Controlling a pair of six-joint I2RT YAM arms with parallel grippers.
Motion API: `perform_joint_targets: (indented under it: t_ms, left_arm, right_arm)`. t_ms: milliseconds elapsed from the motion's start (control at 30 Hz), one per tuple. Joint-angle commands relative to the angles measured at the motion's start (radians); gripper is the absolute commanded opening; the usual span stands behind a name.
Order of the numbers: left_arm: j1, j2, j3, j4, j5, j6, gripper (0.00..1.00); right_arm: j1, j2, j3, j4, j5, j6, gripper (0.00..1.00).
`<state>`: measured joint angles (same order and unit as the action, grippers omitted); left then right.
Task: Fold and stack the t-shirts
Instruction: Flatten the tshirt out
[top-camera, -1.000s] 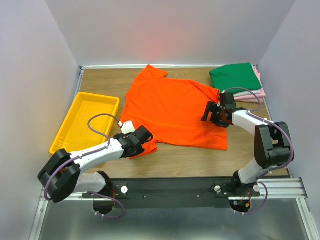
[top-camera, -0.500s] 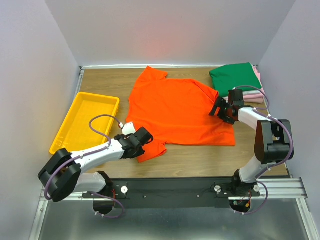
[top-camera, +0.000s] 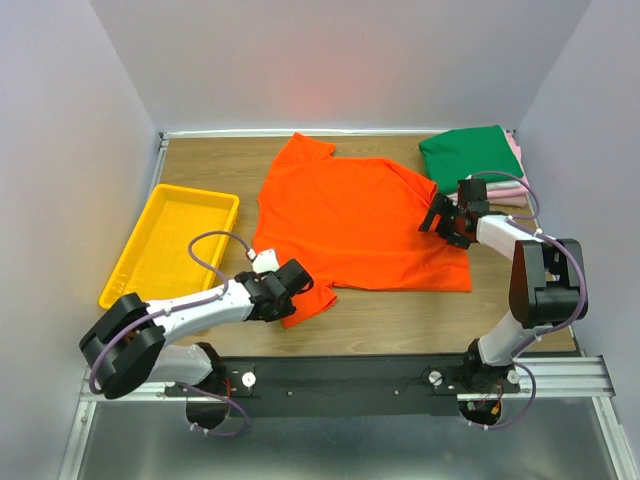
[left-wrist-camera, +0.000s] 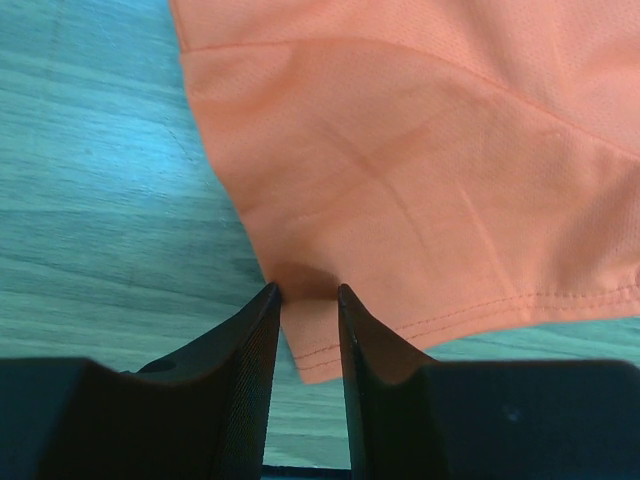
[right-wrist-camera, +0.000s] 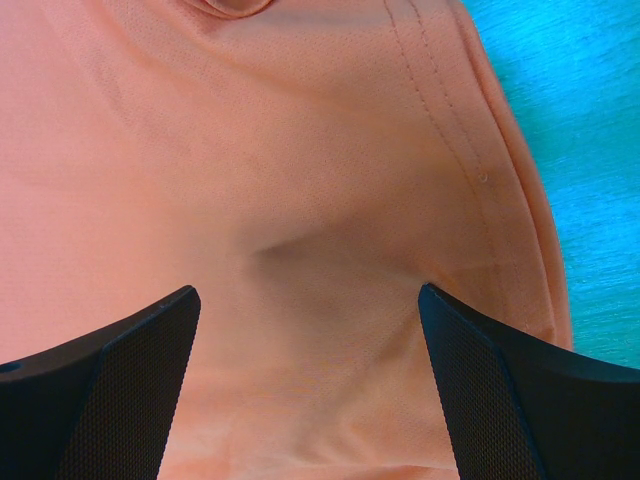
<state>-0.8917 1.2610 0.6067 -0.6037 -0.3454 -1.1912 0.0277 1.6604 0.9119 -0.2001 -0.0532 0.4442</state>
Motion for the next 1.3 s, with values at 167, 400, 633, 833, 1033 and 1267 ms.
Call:
perform_joint_targets:
  t_ms: [167,400,633,833,1033,1267]
  left_arm:
    - [-0.059,0.002,0.016,-0.059,0.017,-0.094,0.38]
    - [-0.105,0.014,0.038,-0.1,0.028,-0.126,0.38]
    - [-0.124,0.018,0.024,-0.085,0.028,-0.145,0.39]
    - [-0.131,0.058,-0.012,0.011,0.089,-0.117,0.38]
    - [-0.136,0.09,-0.007,0.035,0.086,-0.096,0.2]
    - [-0.136,0.058,-0.027,0.051,0.057,-0.096,0.0]
  right_arm:
    - [-0.014,0.029,-0.022,-0.056,0.03,-0.01,0.97]
    - [-0.014,0.025,-0.024,-0.056,0.03,-0.009,0.96]
    - [-0.014,0.025,-0.024,-0.056,0.026,-0.009,0.97]
    - [-0.014,0.021,-0.024,-0.055,0.026,-0.007,0.96]
    - [-0.014,0.015,-0.028,-0.055,0.024,-0.009,0.97]
    - [-0.014,-0.005,-0.038,-0.056,0.01,-0.012,0.95]
